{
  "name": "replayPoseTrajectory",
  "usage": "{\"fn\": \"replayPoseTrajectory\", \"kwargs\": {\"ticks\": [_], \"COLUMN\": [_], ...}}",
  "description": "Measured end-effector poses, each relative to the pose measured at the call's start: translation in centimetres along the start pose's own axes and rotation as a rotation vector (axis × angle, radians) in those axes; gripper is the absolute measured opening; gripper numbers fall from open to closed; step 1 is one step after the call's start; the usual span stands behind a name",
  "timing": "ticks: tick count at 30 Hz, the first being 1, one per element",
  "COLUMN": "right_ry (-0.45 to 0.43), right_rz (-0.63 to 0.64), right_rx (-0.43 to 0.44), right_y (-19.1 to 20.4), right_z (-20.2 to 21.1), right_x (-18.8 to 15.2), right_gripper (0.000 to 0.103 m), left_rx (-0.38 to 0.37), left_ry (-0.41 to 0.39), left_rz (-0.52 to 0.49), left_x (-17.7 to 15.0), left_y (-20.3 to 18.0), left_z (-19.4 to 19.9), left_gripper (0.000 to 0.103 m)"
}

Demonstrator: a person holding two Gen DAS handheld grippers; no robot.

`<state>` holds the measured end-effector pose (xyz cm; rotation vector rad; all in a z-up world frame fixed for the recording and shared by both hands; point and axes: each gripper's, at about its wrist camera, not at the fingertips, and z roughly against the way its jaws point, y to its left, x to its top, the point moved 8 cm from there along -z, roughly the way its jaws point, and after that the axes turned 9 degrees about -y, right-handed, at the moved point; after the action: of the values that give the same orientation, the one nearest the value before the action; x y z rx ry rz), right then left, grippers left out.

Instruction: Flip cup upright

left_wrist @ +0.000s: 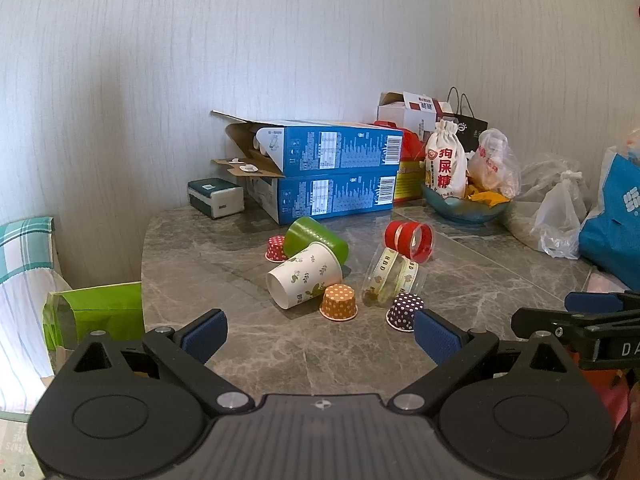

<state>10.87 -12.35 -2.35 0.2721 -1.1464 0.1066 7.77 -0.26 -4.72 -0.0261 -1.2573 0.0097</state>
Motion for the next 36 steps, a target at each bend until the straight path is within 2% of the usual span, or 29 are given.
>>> {"fn": "replayPoseTrajectory", "kwargs": {"ticks": [21, 29, 33, 36], "right_ry": [0.005, 0.017, 0.026, 0.035], "right_rz": [0.002, -0.005, -0.03, -0.061], "right_rx": [0.006, 0.004, 0.01, 0.015], "right_y": [-0.1, -0.5, -1.2, -2.0], "right_z": [0.0, -0.5, -1.0, -1.5], "right_x": [-0.1, -0.5, -0.7, -1.0], "right_gripper": [0.102, 0.102, 0.102, 0.102], "left_rx": [0.005, -0.013, -0.015, -0.023], "left_ry": [0.0, 0.004, 0.058, 0.086], "left_rz": [-0.012, -0.013, -0.091, -0.199], "left_x": [-0.2, -0.1, 0.5, 1.7], "left_y": [0.1, 1.0, 1.3, 1.3], "left_z": [0.0, -1.3, -3.6, -5.8], "left_gripper": [0.101, 0.101, 0.103, 0.103]}}
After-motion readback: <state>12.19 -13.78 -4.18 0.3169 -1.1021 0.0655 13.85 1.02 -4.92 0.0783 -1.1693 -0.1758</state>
